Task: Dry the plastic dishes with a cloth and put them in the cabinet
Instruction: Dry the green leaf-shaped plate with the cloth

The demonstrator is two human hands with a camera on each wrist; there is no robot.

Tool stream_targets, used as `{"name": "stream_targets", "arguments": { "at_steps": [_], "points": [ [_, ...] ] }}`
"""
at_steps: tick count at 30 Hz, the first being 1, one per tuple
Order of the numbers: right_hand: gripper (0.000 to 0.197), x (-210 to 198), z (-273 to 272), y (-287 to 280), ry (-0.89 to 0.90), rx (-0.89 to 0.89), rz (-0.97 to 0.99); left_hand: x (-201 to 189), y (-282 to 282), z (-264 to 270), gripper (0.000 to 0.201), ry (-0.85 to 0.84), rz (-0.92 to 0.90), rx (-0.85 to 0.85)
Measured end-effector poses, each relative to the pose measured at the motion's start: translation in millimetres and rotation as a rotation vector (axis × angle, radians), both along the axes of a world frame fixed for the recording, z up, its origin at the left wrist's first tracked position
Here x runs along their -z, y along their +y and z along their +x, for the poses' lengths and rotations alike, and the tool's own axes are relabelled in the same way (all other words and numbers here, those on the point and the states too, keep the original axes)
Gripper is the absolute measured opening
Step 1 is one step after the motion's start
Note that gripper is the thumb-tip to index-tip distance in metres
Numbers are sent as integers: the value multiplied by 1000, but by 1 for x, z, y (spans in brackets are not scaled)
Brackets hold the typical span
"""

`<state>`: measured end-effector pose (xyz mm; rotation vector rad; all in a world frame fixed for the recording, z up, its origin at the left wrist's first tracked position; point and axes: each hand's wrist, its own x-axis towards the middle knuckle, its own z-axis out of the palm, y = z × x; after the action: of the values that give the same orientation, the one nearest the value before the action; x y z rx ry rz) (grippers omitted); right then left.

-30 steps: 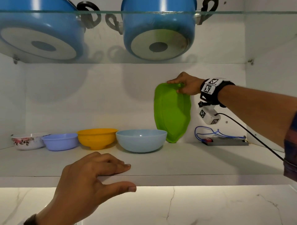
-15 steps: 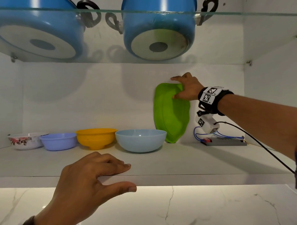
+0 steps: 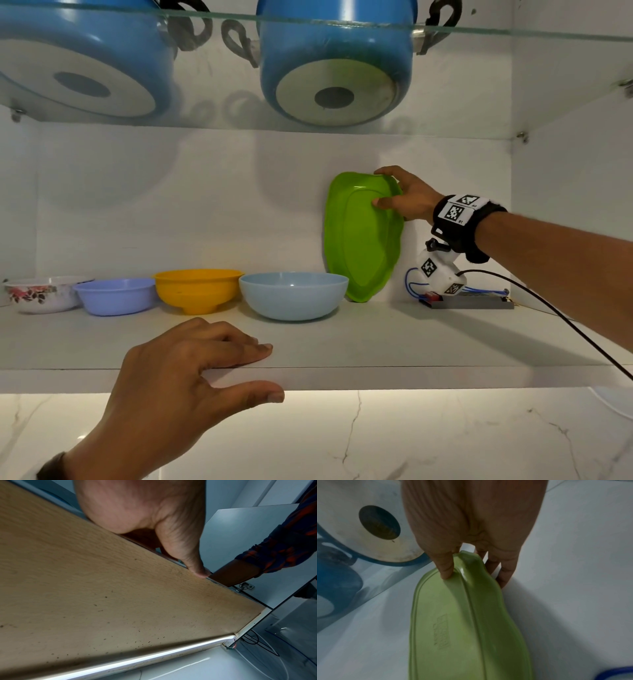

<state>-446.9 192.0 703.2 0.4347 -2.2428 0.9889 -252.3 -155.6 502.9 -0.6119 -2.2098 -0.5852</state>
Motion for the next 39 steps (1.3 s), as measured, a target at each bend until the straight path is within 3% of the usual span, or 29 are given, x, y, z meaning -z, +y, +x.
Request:
{"name": "stream_targets", "arguments": {
  "at_steps": [4,13,17,24,30,39],
  "points": [
    [51,5,2,-2,-25,-153,-125,1,-1,-2,50,8,1,1],
    [56,-5,-10,-1,-143,-291,-285,3,-2,-3,53,15,-13,-7],
    [54,1,-13,-1,-85,-221,-227,3,-2,-3,52,18,-12,4],
    [60,6,-20,1,51,114,14,4,-3,-4,44,17,-27,6],
    [72,3,-14,1,31,198,44,3,-2,-3,50,33,-32,4],
    [64,2,5,2,127,402,121,4,-3,-5,52,61,-40,5]
  ]
}}
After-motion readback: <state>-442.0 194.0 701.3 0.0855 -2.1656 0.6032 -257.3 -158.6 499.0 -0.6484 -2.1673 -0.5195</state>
